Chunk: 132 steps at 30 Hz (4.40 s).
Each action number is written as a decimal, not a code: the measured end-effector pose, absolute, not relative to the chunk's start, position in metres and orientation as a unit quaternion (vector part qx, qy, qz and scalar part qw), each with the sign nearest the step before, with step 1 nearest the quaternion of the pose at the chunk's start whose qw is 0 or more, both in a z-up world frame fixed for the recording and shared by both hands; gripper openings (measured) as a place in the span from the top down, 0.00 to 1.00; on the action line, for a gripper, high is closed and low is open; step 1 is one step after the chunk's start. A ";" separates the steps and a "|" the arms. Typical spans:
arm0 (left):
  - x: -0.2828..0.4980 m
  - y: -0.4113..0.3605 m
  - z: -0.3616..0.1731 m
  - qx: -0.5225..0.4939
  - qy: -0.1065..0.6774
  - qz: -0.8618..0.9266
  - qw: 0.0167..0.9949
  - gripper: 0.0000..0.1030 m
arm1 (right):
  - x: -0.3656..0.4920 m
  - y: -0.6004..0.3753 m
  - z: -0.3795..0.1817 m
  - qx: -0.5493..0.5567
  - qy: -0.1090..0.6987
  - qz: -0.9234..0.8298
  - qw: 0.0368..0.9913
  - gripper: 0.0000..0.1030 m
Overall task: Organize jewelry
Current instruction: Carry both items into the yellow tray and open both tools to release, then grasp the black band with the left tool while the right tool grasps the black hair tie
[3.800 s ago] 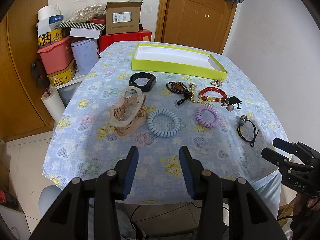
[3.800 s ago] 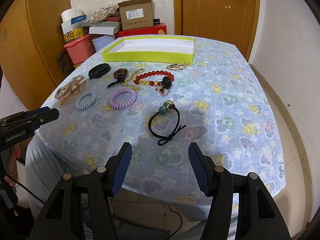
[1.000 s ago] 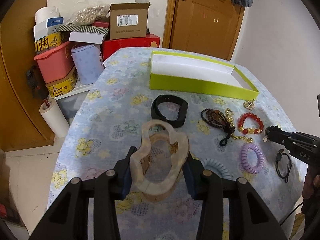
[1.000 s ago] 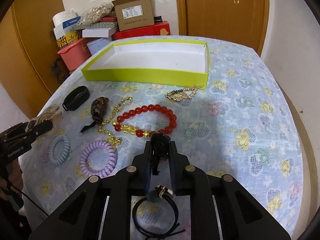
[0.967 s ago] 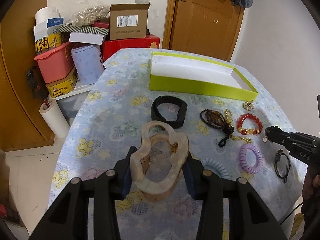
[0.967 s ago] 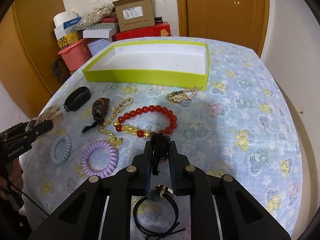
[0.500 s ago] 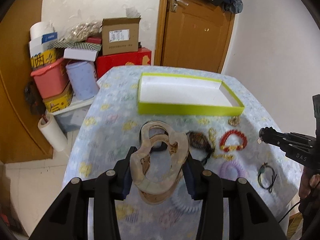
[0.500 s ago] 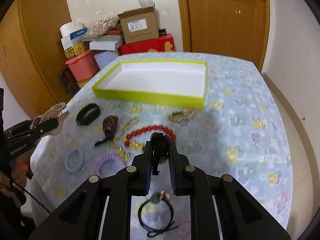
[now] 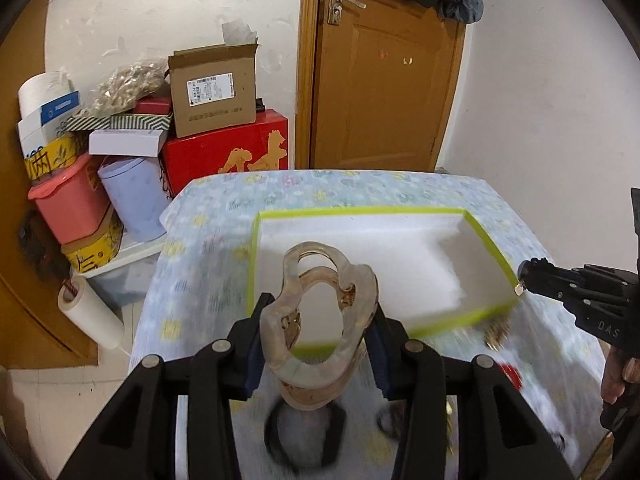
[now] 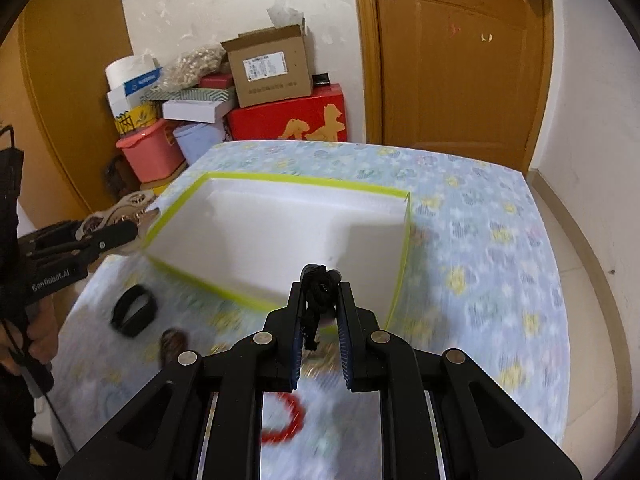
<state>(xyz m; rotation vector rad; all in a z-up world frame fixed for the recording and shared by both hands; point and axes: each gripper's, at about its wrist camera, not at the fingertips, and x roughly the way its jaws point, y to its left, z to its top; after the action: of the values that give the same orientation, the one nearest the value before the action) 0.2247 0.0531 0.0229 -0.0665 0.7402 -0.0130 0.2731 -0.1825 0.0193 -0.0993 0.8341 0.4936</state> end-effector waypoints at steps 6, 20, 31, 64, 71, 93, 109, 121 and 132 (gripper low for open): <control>0.276 0.059 0.007 -0.027 0.377 0.005 0.926 0.56 | 0.322 -0.172 0.002 -0.052 0.415 0.232 0.878 0.85; 0.324 0.060 -0.030 -0.014 0.420 0.010 0.907 0.55 | 0.368 -0.164 -0.025 -0.062 0.441 0.215 0.869 0.79; 0.303 0.055 -0.015 -0.018 0.407 -0.011 0.913 0.49 | 0.340 -0.170 -0.004 -0.061 0.423 0.218 0.877 0.58; 0.093 0.026 0.014 -0.048 0.367 -0.027 0.929 0.49 | 0.113 -0.224 0.022 -0.043 0.405 0.226 0.885 0.58; 0.062 0.022 0.006 -0.048 0.372 -0.028 0.927 0.49 | 0.092 -0.235 0.015 -0.030 0.408 0.221 0.885 0.58; 0.048 0.013 -0.015 -0.057 0.392 -0.035 0.918 0.49 | 0.087 -0.242 -0.015 -0.023 0.441 0.215 0.871 0.58; 0.092 0.032 -0.023 -0.054 0.397 -0.008 0.916 0.49 | 0.114 -0.217 -0.034 -0.046 0.448 0.231 0.862 0.58; 0.148 0.062 -0.034 -0.066 0.406 0.012 0.911 0.49 | 0.125 -0.211 -0.036 -0.077 0.438 0.230 0.866 0.76; 0.172 0.075 -0.046 -0.069 0.421 0.037 0.904 0.58 | 0.125 -0.209 -0.036 -0.078 0.436 0.228 0.867 0.76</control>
<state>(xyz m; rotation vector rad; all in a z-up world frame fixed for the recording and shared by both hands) 0.1723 0.0746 -0.0458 -0.1433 0.8701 0.0768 0.1251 -0.2088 -0.0359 -0.1630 0.9130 0.4778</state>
